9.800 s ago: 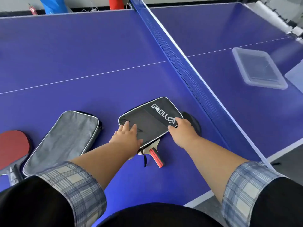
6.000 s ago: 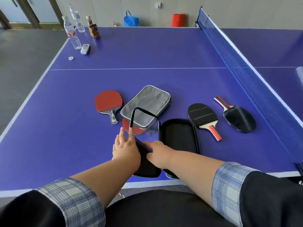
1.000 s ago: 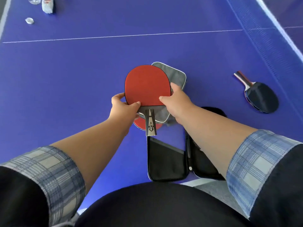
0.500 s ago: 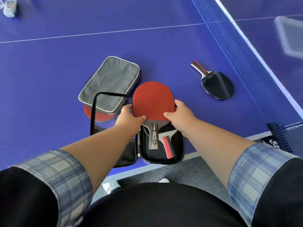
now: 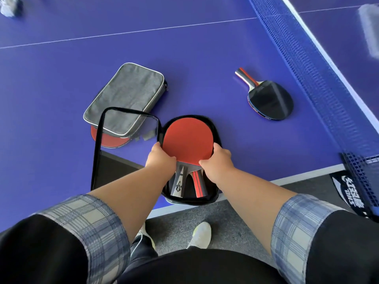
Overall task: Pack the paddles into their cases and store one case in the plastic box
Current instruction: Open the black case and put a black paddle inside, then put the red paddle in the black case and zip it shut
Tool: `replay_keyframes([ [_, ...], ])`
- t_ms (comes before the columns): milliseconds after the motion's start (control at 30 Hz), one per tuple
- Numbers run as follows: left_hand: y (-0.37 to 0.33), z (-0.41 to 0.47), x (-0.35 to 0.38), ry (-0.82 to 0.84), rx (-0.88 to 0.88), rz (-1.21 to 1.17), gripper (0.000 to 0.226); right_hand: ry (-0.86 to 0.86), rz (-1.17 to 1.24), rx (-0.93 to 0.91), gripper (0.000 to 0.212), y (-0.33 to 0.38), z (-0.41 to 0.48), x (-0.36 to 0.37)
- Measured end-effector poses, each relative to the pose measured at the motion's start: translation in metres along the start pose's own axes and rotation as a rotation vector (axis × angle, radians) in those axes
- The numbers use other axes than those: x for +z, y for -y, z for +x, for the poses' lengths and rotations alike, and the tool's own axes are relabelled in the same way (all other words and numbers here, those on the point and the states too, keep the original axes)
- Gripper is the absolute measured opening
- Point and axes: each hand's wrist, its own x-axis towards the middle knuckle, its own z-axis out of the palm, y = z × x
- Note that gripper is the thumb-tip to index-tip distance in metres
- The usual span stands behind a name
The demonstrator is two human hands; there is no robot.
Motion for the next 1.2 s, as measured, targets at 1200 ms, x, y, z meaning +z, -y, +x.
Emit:
replay_keyframes([
  [1200,0.091,0.004,-0.159,0.029,-0.101,-0.326,0.039,0.040,-0.656,-0.254,0.075,0.036,-0.058,0.053],
])
